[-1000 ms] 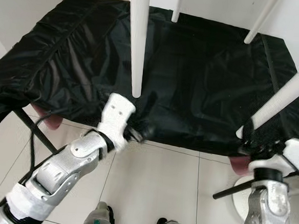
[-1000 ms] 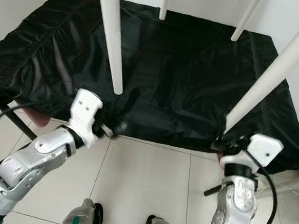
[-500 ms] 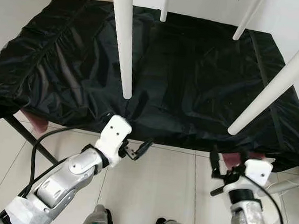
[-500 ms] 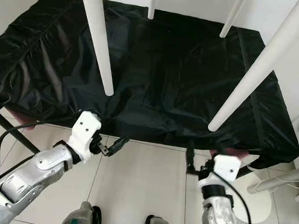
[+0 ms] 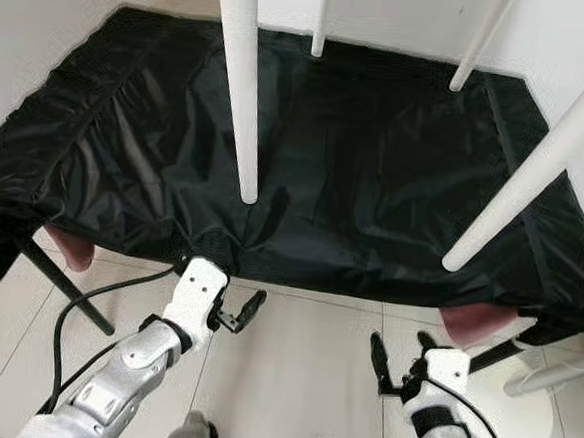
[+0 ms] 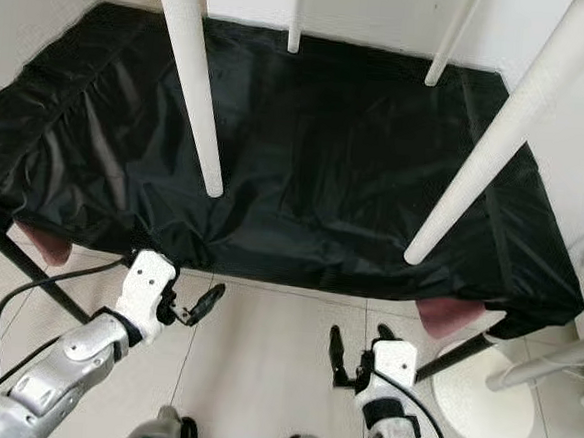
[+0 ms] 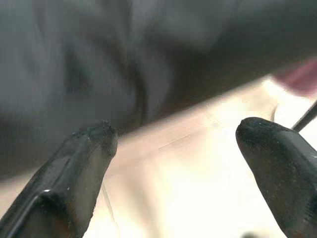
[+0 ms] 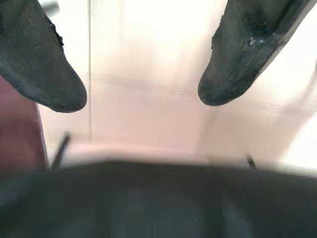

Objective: Building children table

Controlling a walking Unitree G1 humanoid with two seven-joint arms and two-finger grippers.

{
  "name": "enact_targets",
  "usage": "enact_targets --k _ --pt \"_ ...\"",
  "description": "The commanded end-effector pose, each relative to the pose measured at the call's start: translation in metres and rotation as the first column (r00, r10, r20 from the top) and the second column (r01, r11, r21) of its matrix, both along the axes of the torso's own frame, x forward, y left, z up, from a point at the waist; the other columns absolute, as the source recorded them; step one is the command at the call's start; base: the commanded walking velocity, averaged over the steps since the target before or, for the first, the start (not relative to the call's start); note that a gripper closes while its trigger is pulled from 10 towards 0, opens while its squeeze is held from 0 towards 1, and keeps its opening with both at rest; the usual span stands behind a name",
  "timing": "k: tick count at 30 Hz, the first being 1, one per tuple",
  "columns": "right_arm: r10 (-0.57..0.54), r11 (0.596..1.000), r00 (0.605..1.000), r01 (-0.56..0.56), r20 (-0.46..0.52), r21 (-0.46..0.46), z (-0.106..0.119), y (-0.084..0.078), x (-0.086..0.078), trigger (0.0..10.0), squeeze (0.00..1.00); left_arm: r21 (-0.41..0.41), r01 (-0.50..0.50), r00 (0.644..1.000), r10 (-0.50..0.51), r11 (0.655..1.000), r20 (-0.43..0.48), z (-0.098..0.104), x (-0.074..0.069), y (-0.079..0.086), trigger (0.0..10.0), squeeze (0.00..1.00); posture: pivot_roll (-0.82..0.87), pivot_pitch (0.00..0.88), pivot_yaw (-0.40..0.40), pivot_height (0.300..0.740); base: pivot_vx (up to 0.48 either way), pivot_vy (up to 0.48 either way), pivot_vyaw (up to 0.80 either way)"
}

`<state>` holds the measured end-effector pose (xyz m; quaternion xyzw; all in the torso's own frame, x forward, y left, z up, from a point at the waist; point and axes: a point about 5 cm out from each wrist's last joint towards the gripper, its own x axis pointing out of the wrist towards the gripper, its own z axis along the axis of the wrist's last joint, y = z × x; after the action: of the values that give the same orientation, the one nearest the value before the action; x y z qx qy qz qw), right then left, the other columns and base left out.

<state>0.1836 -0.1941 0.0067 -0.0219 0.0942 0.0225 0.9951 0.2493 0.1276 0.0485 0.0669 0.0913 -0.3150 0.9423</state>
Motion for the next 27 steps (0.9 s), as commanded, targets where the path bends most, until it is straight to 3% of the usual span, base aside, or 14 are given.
enact_targets --k 1,5,12,16,20,27 --pt "-0.022 1.0 0.996 0.021 -0.084 -0.014 -0.019 -0.004 -0.009 10.0 0.0 0.015 0.179 0.981 -0.178 0.984 -0.084 -0.021 -0.011 -0.003 10.0 0.0 0.09 0.051 -0.019 0.74 0.0 0.0 0.0" --pt "-0.042 0.999 0.991 0.04 -0.125 -0.016 -0.03 -0.006 -0.011 10.0 0.0 0.033 0.148 0.982 -0.143 0.988 -0.122 -0.034 -0.011 0.0 10.0 0.0 0.09 0.044 -0.021 0.74 0.0 0.0 0.0" --pt "-0.104 0.995 0.938 0.097 -0.332 -0.036 -0.064 -0.012 -0.022 10.0 0.0 0.143 0.039 0.961 0.003 0.989 -0.278 -0.078 -0.02 0.003 10.0 0.0 0.08 0.014 -0.033 0.74 0.0 0.0 0.0" --pt "-0.12 0.993 0.921 0.108 -0.372 -0.054 -0.071 -0.012 -0.025 10.0 0.0 0.177 0.028 0.949 0.03 0.984 -0.314 -0.087 -0.025 0.003 10.0 0.0 0.08 0.007 -0.036 0.74 0.0 0.0 0.0" --pt "-0.126 0.992 0.883 0.112 -0.451 -0.057 -0.083 -0.006 -0.031 10.0 0.0 0.235 0.002 0.908 0.097 0.972 -0.408 -0.106 -0.038 0.005 10.0 0.0 0.07 0.0 -0.032 0.74 0.0 0.0 0.0" --pt "-0.11 0.994 0.858 0.103 -0.502 -0.041 -0.09 -0.001 -0.036 10.0 0.0 0.273 0.018 0.893 0.107 0.962 -0.437 -0.112 -0.043 0.005 10.0 0.0 0.05 0.0 -0.022 0.74 0.0 0.0 0.0"
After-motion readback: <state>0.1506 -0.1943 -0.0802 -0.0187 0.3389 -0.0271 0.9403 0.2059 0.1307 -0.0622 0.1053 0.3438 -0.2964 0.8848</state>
